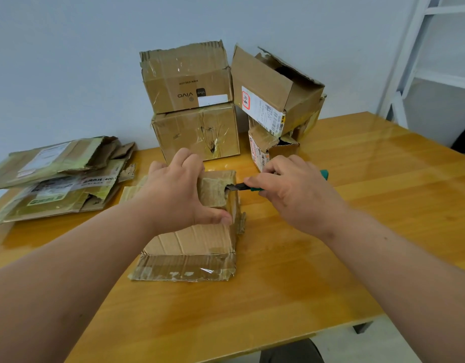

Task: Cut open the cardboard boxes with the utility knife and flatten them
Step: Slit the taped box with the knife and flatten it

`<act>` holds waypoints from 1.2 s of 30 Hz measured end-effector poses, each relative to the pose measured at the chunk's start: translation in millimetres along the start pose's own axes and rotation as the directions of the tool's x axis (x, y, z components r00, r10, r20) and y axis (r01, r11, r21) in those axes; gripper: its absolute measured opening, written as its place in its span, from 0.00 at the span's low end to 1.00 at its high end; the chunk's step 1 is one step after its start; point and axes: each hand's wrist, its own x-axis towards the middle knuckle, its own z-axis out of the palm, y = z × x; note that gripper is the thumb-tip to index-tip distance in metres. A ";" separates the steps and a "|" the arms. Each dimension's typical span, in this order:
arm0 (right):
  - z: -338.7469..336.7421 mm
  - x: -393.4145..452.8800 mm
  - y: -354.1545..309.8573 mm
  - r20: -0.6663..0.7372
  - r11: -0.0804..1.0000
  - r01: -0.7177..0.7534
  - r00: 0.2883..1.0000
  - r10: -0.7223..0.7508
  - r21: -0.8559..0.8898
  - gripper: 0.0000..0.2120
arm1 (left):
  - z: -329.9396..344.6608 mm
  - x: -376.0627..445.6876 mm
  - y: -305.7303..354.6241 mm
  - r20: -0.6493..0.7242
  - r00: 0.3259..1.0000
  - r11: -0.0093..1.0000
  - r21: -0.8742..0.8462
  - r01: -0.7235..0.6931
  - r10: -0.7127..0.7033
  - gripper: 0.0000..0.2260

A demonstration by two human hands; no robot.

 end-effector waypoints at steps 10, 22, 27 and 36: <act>-1.3 -17.8 54.0 -0.044 0.937 -0.349 0.936 0.349 0.008 0.17 | 1.4 -1.8 -2.4 0.010 1.000 1.000 0.014 -0.021 0.021 0.40; 5.7 1.5 1.0 -0.043 0.991 -0.008 0.999 0.014 0.132 0.17 | 2.0 -2.2 -0.7 -0.014 1.000 1.000 0.017 -0.026 0.027 0.41; 3.1 -1.2 3.3 -0.003 0.987 -0.013 1.000 0.013 0.161 0.17 | 3.5 -1.4 -1.4 -0.022 0.999 1.000 0.008 -0.030 0.030 0.41; 3.5 5.2 11.0 0.046 0.980 -0.053 0.998 0.045 0.194 0.18 | 3.4 -1.2 -2.5 -0.020 0.999 1.000 -0.007 -0.027 0.027 0.41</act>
